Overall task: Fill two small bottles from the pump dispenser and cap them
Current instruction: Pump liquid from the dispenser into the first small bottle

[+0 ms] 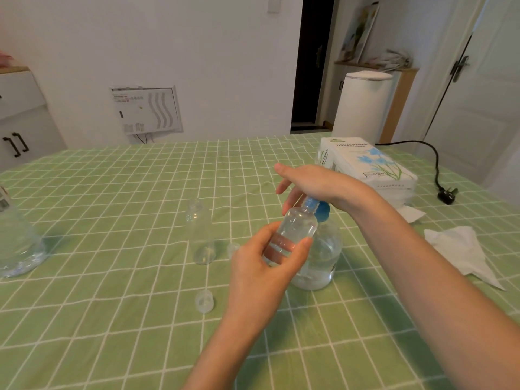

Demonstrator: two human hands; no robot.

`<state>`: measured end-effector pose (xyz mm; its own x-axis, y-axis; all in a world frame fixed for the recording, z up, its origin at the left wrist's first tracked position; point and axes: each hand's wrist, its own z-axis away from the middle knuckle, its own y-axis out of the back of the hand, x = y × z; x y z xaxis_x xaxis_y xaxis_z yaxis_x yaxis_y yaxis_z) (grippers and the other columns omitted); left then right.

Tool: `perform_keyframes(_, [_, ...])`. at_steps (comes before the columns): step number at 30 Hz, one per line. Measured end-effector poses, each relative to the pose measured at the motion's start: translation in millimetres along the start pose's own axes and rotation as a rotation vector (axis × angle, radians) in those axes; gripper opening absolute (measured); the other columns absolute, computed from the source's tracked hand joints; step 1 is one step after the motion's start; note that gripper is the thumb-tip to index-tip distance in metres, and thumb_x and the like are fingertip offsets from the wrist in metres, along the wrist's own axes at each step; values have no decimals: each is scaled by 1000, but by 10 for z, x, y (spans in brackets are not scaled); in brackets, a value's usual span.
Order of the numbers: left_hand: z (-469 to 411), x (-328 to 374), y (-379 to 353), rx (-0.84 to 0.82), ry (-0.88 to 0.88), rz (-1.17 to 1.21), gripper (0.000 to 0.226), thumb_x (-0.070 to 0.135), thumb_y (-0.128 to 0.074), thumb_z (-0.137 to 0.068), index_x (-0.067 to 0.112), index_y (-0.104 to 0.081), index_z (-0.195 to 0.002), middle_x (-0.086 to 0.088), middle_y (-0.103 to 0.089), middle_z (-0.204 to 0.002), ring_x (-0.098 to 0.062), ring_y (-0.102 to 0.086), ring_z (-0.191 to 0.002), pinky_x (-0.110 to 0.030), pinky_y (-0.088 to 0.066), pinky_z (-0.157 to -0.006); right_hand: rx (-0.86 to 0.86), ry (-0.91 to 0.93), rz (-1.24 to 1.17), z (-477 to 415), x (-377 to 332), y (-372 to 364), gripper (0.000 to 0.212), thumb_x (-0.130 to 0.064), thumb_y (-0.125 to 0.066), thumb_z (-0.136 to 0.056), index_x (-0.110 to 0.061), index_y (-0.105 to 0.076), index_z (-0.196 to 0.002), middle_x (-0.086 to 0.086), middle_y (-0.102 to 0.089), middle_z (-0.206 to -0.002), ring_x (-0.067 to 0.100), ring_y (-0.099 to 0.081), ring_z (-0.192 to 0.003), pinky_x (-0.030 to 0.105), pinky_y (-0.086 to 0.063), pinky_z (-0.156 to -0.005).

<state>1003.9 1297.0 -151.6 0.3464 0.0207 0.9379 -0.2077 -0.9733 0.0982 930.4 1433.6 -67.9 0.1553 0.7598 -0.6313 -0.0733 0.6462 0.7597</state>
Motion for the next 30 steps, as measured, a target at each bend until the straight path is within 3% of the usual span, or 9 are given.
perform_keyframes(4, [-7, 4, -7, -6, -20, 19, 21, 37, -69, -77, 34, -66, -98, 18, -65, -70, 5, -52, -54, -12, -43, -51, 9, -9, -65, 24, -47, 47, 57, -57, -25, -97, -16, -63, -109, 5, -74, -87, 24, -62, -103, 44, -43, -92])
perform_keyframes(7, [-2, 15, -9, -6, -21, 50, 28, 39, -69, -75, 31, -65, -101, 17, -65, -70, 5, -52, -53, -8, -41, -50, 40, 16, -174, 42, -51, 54, 49, -51, -30, -98, -16, -63, -103, 5, -75, -80, 24, -66, -97, 47, -44, -98])
perform_keyframes(10, [4, 15, -13, -4, -31, 60, 33, 43, -67, -71, 30, -65, -102, 20, -65, -72, 5, -56, -60, -6, -42, -57, 52, 49, -258, 56, -41, 54, 40, -42, -37, -98, -12, -64, -100, 5, -75, -74, 18, -70, -75, 45, -47, -95])
perform_keyframes(14, [-5, -2, -14, 7, -34, 16, 38, 50, -65, -69, 33, -64, -103, 21, -66, -79, 6, -59, -71, -6, -42, -67, 91, 75, -332, 51, -36, 62, 27, -26, -44, -95, -10, -65, -92, 5, -73, -65, 16, -68, -59, 29, -52, -70])
perform_keyframes(18, [-9, -51, -34, 42, -6, 1, 36, 54, -65, -66, 41, -61, -100, 19, -66, -94, 5, -59, -86, -23, -48, -76, 135, 87, -378, 61, -35, 73, 22, -16, -46, -93, -9, -66, -88, 2, -69, -52, 10, -63, -43, 11, -46, -43])
perform_keyframes(24, [-17, -90, -57, 68, -12, -31, 34, 56, -65, -64, 48, -59, -96, 23, -61, -97, 4, -55, -84, -29, -50, -79, 130, 99, -397, 107, -40, 97, 22, -17, -48, -93, -11, -69, -89, 0, -70, -56, 10, -65, -49, 18, -50, -56])
perform_keyframes(28, [-12, -96, -47, 68, -2, -15, 42, 56, -65, -64, 42, -61, -103, 24, -61, -94, 4, -55, -84, -27, -49, -78, 93, 99, -414, 180, 41, 121, 21, -21, -49, -93, -17, -70, -91, 0, -72, -64, 10, -66, -62, 31, -52, -74])
perform_keyframes(30, [-11, -98, -42, 67, 11, -19, 42, 52, -66, -66, 39, -61, -105, 22, -61, -92, 5, -54, -83, -24, -47, -76, 96, 101, -409, 220, 112, 109, 22, -25, -49, -93, -19, -71, -94, -1, -73, -69, 8, -63, -68, 31, -49, -75])
